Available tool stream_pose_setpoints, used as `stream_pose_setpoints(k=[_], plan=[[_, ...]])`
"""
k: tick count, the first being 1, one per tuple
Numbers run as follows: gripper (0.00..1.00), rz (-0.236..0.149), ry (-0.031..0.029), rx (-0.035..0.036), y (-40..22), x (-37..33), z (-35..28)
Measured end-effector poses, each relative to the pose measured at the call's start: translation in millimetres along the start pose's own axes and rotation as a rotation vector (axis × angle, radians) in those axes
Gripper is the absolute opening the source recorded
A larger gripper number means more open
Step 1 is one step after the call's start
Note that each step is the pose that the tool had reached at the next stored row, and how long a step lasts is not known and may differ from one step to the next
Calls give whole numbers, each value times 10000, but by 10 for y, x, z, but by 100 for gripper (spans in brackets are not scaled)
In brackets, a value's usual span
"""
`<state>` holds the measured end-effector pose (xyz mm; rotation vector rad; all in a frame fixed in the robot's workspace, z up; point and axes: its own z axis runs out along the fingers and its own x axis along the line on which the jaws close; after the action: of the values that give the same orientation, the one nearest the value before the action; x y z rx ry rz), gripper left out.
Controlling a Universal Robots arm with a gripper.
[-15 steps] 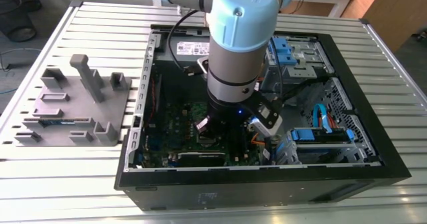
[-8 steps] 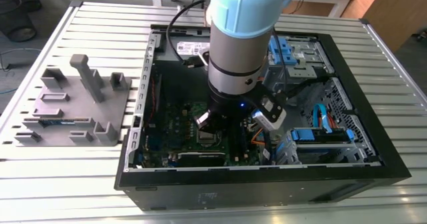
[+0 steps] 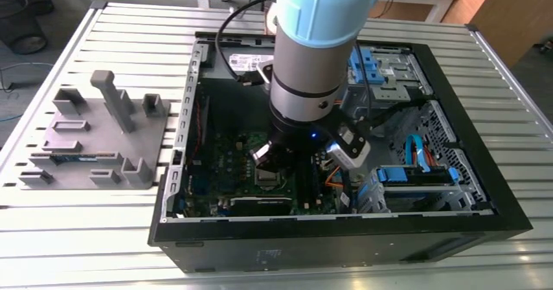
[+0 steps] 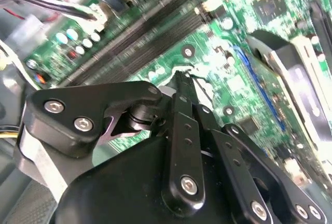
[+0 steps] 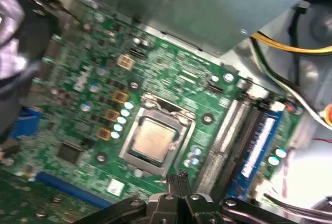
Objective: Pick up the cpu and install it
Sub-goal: 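Install the first cpu locking lever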
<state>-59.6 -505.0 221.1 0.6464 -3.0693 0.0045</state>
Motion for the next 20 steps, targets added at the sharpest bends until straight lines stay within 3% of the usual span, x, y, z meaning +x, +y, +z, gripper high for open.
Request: stream_pose_setpoints(k=[2, 7, 15, 17, 20], plan=[[11, -1, 305, -134, -1, -3, 2], [11, 0, 388, -170, -1, -2, 2], [11, -1, 366, -162, 108, 146, 5], [11, -1, 298, -134, 147, 177, 5], [11, 1, 104, -50, 169, 212, 6]])
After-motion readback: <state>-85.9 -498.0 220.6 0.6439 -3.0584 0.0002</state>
